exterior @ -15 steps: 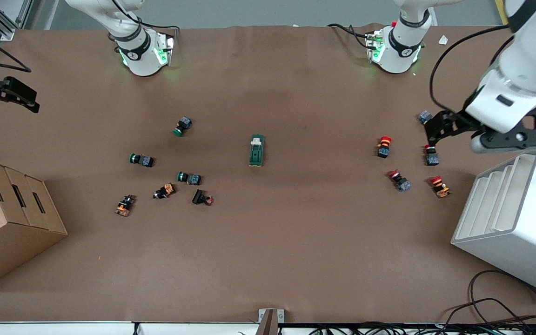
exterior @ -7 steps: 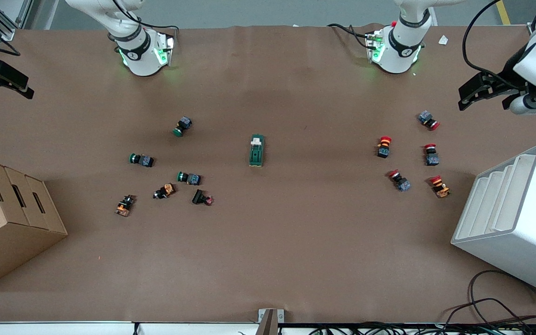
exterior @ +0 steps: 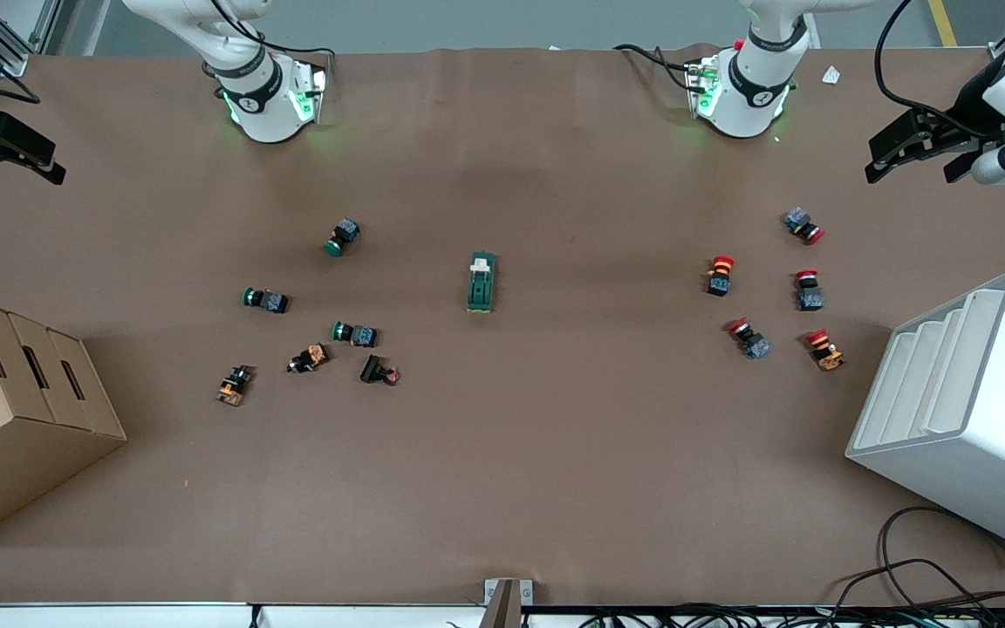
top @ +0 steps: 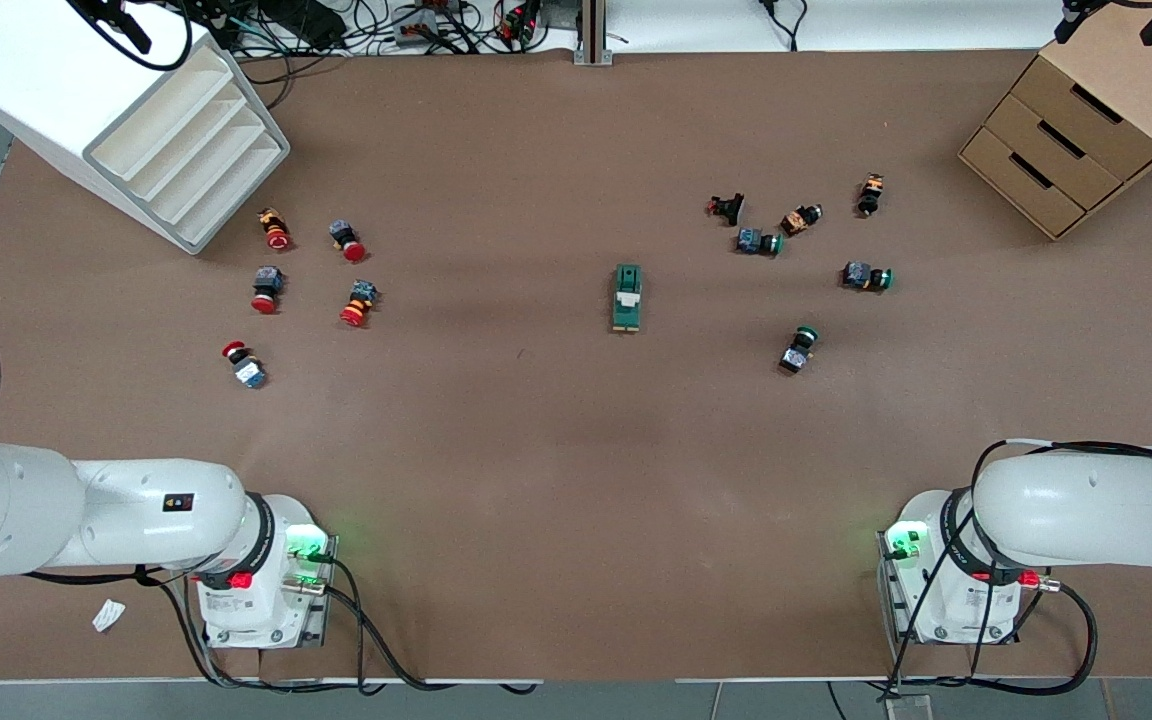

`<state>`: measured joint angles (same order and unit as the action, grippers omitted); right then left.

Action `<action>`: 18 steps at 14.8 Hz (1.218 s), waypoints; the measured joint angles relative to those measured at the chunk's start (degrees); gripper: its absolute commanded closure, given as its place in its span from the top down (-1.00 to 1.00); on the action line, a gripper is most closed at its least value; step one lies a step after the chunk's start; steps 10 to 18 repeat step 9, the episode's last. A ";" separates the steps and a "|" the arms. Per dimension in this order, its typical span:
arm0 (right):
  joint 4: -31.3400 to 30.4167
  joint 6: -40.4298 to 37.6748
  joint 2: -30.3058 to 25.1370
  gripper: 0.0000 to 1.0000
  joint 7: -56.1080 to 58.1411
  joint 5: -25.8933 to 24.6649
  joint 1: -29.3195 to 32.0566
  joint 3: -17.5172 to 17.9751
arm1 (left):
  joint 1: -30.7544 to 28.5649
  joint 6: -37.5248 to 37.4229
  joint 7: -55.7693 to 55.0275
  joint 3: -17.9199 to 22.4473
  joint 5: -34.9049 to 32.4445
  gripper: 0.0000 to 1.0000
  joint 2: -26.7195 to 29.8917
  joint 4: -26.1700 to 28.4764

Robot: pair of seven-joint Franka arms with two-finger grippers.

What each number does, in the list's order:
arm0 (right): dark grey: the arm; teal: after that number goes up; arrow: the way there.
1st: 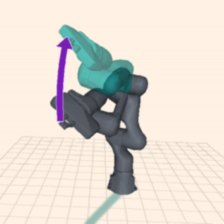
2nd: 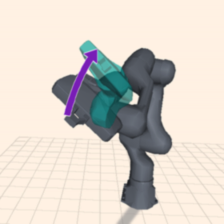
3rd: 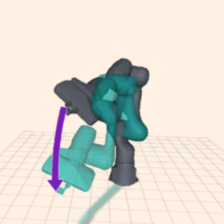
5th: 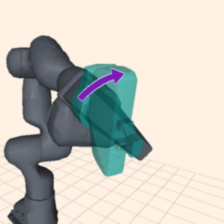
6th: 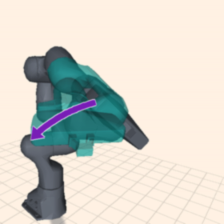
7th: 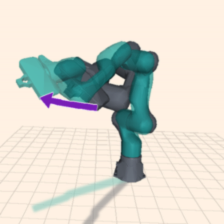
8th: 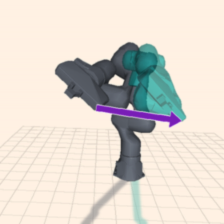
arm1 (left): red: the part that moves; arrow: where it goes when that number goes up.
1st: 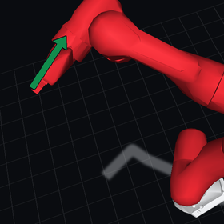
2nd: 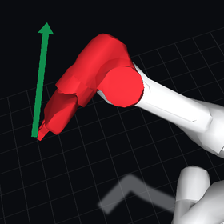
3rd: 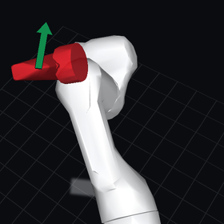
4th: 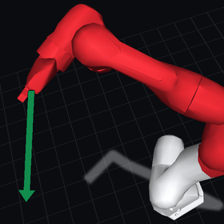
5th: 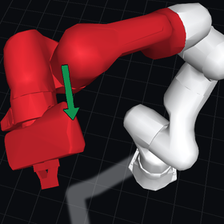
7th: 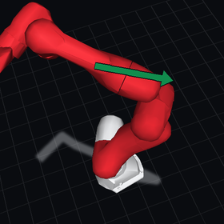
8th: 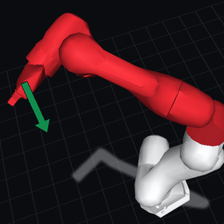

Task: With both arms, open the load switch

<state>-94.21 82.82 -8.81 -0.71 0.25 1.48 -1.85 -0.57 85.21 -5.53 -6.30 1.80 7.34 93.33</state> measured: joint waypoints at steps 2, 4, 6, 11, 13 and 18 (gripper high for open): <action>0.00 0.01 -0.04 1.00 0.02 -0.01 -0.02 0.09 | 0.29 0.98 1.18 -0.01 -0.71 1.00 0.00 0.23; 0.00 0.01 -0.05 1.00 0.02 -0.02 -0.03 0.11 | 0.39 1.19 1.26 -0.01 -0.71 1.00 -0.01 0.43; 0.00 0.02 -0.17 1.00 0.02 -0.03 -0.03 0.10 | 0.38 1.23 1.35 0.03 -0.80 1.00 -0.01 0.51; 0.00 0.01 -0.48 1.00 0.02 -0.03 -0.04 0.11 | 0.35 1.34 1.41 0.08 -0.88 1.00 -0.01 0.50; 0.00 0.01 -0.48 1.00 0.02 -0.03 -0.04 0.11 | 0.35 1.34 1.41 0.08 -0.88 1.00 -0.01 0.50; 0.00 0.01 -0.48 1.00 0.02 -0.03 -0.04 0.11 | 0.35 1.34 1.41 0.08 -0.88 1.00 -0.01 0.50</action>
